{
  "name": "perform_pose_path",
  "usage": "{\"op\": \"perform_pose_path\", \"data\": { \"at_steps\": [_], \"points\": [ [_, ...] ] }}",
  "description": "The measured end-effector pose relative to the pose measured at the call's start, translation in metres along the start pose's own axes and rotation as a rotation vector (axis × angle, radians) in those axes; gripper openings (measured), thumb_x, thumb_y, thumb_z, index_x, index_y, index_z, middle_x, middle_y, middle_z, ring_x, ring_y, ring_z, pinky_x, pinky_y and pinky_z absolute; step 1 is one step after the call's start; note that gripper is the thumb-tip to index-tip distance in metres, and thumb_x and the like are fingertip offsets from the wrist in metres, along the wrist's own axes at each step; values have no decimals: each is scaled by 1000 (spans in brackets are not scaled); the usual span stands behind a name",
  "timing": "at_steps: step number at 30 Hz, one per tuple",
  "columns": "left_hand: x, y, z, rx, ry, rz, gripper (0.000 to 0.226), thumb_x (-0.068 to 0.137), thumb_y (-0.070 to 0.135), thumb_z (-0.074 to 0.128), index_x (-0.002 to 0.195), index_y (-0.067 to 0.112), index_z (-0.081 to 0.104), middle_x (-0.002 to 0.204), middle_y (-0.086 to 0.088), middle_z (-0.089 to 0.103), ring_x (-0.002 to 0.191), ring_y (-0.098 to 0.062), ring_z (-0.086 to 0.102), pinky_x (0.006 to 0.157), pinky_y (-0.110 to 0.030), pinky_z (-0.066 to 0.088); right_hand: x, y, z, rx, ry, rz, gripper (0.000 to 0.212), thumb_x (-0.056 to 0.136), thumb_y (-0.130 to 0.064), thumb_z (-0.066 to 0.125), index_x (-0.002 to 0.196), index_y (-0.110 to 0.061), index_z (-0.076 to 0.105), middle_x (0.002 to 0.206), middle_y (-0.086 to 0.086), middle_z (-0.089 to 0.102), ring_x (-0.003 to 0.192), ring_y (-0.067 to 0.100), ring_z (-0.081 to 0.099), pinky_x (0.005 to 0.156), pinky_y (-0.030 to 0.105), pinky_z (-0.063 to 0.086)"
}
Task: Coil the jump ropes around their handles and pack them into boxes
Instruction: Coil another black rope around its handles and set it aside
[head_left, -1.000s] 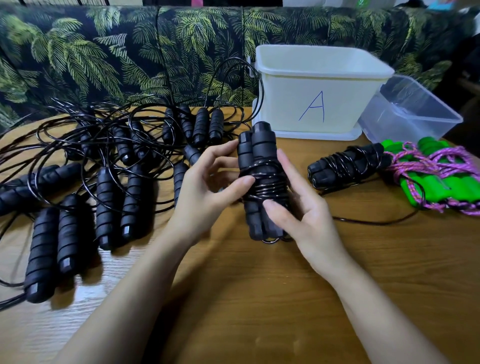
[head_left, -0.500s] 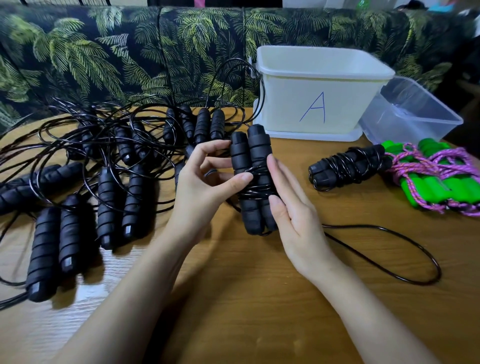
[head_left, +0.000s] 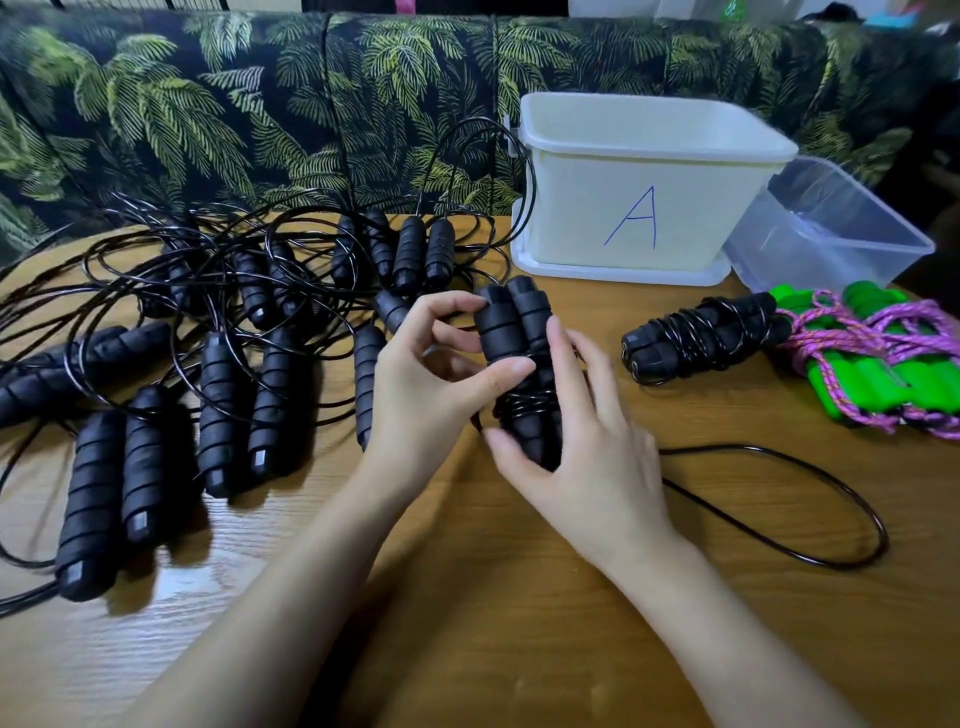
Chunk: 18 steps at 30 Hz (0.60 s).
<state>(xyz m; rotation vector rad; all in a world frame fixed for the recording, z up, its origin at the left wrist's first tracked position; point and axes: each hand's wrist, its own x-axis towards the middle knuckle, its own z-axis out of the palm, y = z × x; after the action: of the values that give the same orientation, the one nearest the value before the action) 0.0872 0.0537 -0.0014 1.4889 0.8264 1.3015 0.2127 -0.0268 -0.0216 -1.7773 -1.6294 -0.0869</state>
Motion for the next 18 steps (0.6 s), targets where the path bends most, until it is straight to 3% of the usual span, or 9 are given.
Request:
{"op": "perform_pose_path", "data": {
  "at_steps": [2,4,7,9,12,13,18],
  "points": [
    [-2,0,2,10,-26,-6,52,61,30,89,108,31,66,84,2,60,64,-7,61,68,-34,58,1,-2,2,-108,-8,45,106,69,-69,60,154,-16,25,152,3,41,119,27,60,67,38,55],
    [-3,-1,2,-7,-77,-1,54,62,32,87,112,34,67,91,-4,61,70,-14,66,76,-46,59,3,0,2,-156,14,62,111,66,-61,72,154,-13,26,149,7,46,119,30,61,64,38,55],
    [-3,-1,2,-36,-148,3,65,67,15,87,126,27,61,97,-3,62,80,-17,69,78,-38,59,5,6,0,-57,17,117,104,74,-46,77,157,-17,20,154,3,41,128,28,52,74,41,53],
    [-3,0,1,-83,-184,-6,67,72,4,81,131,24,56,102,-7,64,85,-18,70,78,-32,57,5,9,-2,105,14,130,101,79,-41,76,158,-24,16,156,-2,38,133,18,44,84,35,49],
    [-1,0,1,-139,-169,-74,70,69,6,84,131,24,55,101,-5,65,85,-16,70,74,-30,56,5,10,0,357,36,106,94,81,-32,78,156,-28,22,150,-5,46,128,7,46,92,6,36],
    [0,-1,1,-155,-159,-106,71,68,7,85,130,24,55,101,-5,65,86,-15,70,73,-28,55,5,9,0,420,39,109,92,80,-31,76,155,-28,24,147,-7,49,126,4,49,93,2,35],
    [2,-2,-2,-201,-182,-220,74,69,17,81,137,19,51,114,-5,71,98,-13,70,78,-25,54,5,9,1,571,54,75,84,83,-22,71,154,-17,27,135,-28,42,123,-19,42,98,3,31]
  ]
}}
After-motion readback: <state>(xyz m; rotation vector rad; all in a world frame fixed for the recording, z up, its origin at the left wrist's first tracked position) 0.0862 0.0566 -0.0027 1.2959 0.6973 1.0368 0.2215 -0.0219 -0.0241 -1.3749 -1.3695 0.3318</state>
